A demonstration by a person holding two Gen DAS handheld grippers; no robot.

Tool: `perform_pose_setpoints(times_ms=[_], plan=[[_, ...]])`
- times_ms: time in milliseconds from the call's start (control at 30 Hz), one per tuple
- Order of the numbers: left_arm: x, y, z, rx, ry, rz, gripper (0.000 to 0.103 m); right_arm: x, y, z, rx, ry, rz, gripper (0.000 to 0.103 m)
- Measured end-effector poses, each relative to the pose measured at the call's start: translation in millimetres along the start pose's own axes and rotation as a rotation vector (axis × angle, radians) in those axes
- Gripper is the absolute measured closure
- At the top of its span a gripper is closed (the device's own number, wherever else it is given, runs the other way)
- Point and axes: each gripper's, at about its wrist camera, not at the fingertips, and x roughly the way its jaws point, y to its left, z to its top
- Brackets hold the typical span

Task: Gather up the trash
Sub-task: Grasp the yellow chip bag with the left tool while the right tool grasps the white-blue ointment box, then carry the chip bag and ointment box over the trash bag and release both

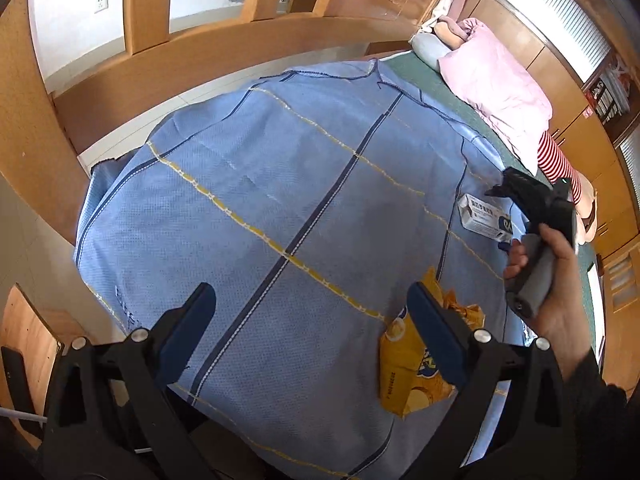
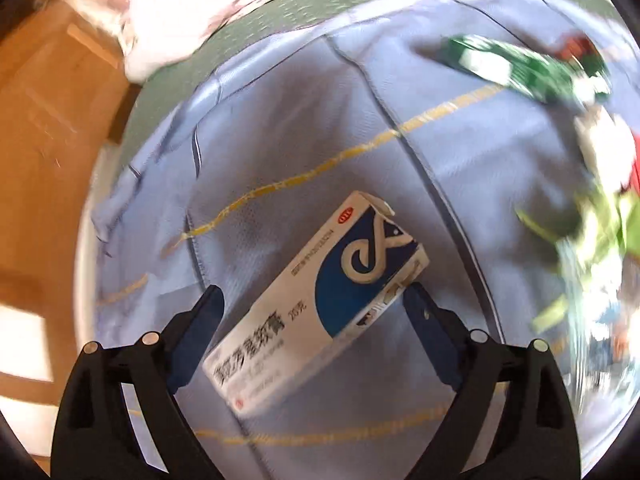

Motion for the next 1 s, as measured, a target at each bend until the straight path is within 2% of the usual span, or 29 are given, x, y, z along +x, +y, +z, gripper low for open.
perform_pose_setpoints(times_ms=[100, 133, 200, 367, 433, 533, 567, 633, 700, 733, 767, 833, 867, 900, 1000], plan=[[2.3, 4.0, 2.2, -0.022, 0.008, 0.002, 0.007, 8.7, 31.4, -13.4, -0.287, -0.005, -0.063, 0.037], [2.6, 4.8, 2.4, -0.028, 0.01, -0.002, 0.007, 5.8, 35.5, -21.8, -0.344, -0.01, -0.061, 0.045], [3.0, 4.5, 2.6, -0.031, 0.01, -0.005, 0.007, -0.9, 40.5, -35.1, -0.432, 0.016, -0.035, 0.055], [5.4, -3.4, 5.6, -0.004, 0.021, -0.088, 0.007, -31.4, 14.5, -71.9, -0.529, 0.104, -0.015, 0.059], [11.4, -13.9, 4.6, 0.035, 0.053, -0.153, 0.007, -48.7, -3.9, -92.5, -0.537, 0.116, -0.017, 0.06], [25.8, -43.5, -6.6, 0.142, 0.131, -0.276, 0.007, -87.6, -27.0, -123.0, -0.564, 0.099, -0.017, 0.061], [34.0, -59.3, -14.8, 0.207, 0.169, -0.309, 0.007, -100.6, -32.4, -131.7, -0.567, 0.091, -0.012, 0.061], [43.0, -74.6, -25.2, 0.269, 0.191, -0.308, 0.007, -133.0, -41.2, -149.8, -0.585, 0.066, 0.017, 0.061], [51.0, -84.9, -36.4, 0.321, 0.181, -0.277, 0.009, -160.4, -43.3, -164.7, -0.618, 0.025, 0.015, 0.061], [54.7, -87.2, -39.6, 0.337, 0.182, -0.26, 0.012, -171.7, -44.4, -172.1, -0.637, 0.003, 0.01, 0.061], [60.7, -88.7, -43.1, 0.352, 0.191, -0.241, 0.025, -186.0, -45.8, -183.5, -0.664, -0.026, 0.002, 0.061], [68.0, -85.8, -45.0, 0.332, 0.198, -0.247, 0.027, -200.4, -48.8, -199.4, -0.695, -0.057, -0.015, 0.062], [66.6, -84.4, -44.7, 0.319, 0.192, -0.252, 0.032, -204.4, -51.4, -207.9, -0.712, -0.058, -0.023, 0.062], [64.8, -84.4, -44.7, 0.318, 0.192, -0.253, 0.045, -207.0, -56.3, -215.0, -0.724, -0.055, -0.028, 0.062], [57.1, -82.3, -45.7, 0.341, 0.174, -0.247, 0.055, -199.2, -65.3, -228.7, -0.719, -0.039, -0.049, 0.062]])
